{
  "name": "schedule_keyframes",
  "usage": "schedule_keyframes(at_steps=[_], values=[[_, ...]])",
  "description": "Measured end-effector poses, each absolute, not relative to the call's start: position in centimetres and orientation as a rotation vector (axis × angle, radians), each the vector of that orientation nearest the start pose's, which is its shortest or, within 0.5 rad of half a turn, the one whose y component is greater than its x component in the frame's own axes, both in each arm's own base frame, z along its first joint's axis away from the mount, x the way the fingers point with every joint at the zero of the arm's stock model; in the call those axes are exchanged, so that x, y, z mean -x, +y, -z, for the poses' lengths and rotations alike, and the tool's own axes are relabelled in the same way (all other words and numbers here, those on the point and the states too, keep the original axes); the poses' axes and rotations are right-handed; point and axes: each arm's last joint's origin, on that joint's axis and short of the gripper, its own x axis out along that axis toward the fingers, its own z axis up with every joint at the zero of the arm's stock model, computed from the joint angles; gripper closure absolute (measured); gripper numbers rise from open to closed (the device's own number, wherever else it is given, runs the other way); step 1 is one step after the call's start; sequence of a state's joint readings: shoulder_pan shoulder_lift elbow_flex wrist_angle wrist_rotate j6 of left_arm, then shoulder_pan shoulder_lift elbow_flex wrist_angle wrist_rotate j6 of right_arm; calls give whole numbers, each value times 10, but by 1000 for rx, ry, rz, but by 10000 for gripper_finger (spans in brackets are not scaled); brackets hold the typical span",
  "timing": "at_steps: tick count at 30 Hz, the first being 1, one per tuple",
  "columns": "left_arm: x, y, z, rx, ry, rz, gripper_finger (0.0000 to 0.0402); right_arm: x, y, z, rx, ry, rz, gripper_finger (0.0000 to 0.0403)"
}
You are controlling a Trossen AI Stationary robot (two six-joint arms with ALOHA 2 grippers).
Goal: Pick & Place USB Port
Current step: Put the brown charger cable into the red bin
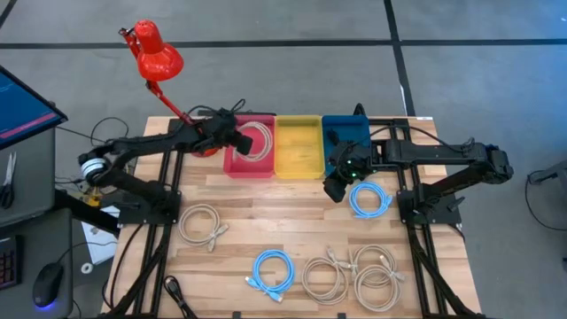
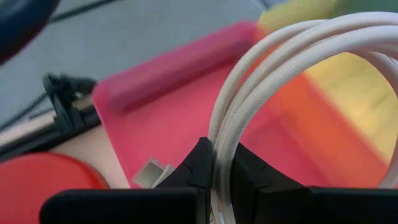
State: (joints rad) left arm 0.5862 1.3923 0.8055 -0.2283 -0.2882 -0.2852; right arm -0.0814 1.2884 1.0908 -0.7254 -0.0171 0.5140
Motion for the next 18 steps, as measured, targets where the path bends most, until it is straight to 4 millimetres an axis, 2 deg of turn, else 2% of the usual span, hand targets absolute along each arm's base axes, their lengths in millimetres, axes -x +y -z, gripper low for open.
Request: schedule_keyframes(at_steps=[9, 18], values=[[-239, 174, -170, 398, 791, -966, 377, -256, -20, -291, -522, 888, 296, 332], [-240, 178, -160, 359, 811, -1044, 370, -256, -20, -291, -522, 888, 296, 332]])
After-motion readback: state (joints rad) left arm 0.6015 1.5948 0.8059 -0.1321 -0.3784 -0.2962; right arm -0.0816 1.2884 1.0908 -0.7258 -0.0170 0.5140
